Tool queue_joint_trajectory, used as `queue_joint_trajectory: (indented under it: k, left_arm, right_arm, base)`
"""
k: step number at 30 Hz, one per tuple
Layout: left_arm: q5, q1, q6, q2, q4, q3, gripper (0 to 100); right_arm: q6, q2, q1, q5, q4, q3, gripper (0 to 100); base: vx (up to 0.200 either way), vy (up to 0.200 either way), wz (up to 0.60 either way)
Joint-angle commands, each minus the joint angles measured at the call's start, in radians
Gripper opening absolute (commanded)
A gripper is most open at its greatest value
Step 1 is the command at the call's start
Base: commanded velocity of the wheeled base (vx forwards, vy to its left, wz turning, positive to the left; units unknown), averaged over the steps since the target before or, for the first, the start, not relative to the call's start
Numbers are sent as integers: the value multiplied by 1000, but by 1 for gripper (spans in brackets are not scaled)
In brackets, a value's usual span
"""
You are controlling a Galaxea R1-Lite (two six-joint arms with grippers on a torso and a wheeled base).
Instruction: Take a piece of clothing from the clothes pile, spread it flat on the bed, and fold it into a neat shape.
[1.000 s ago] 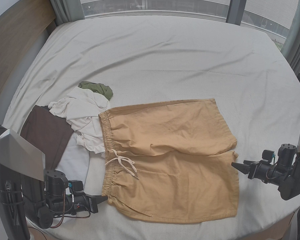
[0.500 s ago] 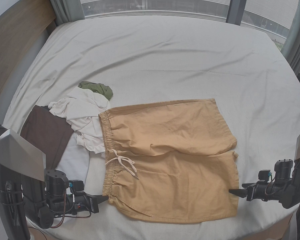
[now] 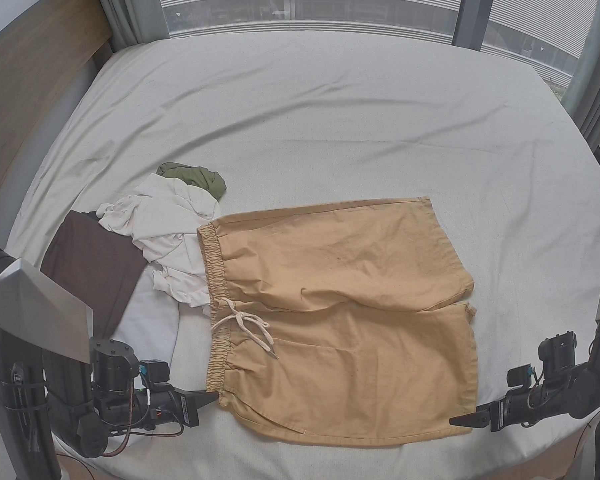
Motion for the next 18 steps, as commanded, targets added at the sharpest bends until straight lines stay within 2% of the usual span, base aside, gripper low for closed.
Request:
queue_joint_trajectory:
  k: [1, 17, 18]
  left_arm:
    - [0, 1, -1, 1, 0, 0, 0]
    - [0, -1, -1, 0, 0, 0, 0]
    - [0, -1, -1, 0, 0, 0, 0]
  right_arm:
    - [1, 52, 2, 2, -33, 18, 100]
    - [1, 86, 12, 4, -28, 18, 100]
    - [1, 87, 12, 4, -28, 18, 0]
  base:
    - [0, 0, 0]
    - [0, 0, 0]
    - [0, 0, 0]
